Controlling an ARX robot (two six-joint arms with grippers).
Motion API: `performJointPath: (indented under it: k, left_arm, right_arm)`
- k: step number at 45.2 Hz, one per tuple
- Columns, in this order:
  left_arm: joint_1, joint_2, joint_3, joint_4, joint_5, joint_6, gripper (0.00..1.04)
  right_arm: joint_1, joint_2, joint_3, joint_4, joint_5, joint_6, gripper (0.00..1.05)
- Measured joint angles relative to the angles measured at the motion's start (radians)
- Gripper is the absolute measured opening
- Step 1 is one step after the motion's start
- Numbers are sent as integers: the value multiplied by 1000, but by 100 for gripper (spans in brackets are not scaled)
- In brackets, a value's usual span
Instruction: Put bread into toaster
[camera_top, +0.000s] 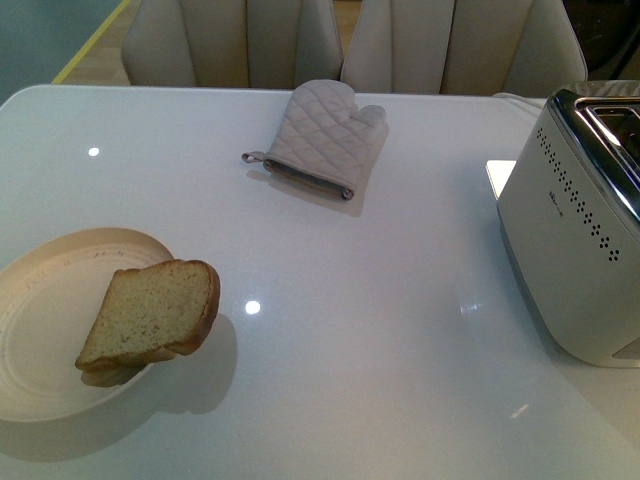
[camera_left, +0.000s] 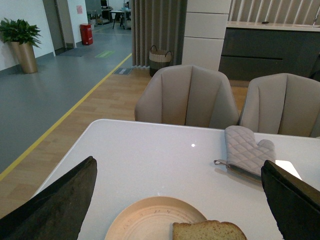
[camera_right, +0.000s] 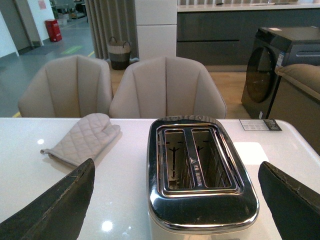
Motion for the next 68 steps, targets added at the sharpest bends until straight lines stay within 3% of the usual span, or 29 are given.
performJointPath:
  k: [24,28,31,34,38,49,56,68]
  left_arm:
    - [0,0,0,0,0,0,98]
    - [-25,113,87,-211,-80,-113,98]
    - [-21,238,149,-323,-77,-193,98]
    - [-6,344,185,-335,-55,-254,98]
    - [29,478,212,-247,-25,-284,98]
    - [130,970,308,171,43,-267,98]
    - [200,1426,425,464,52,-257,98]
    - [266,1984,613,650,78,-176,98]
  right_arm:
    - [0,0,0,0,0,0,96]
    - [0,0,0,0,0,0,96]
    - [0,0,0,0,-1,0,96]
    - [0,0,0,-1,-2,0,96]
    - [0,0,0,-1,-3,0,96]
    - [0,0,0,-1,-2,0,96]
    - [0,0,0,-1,-2,0,96]
    - [0,0,0,-1,-2,0,96]
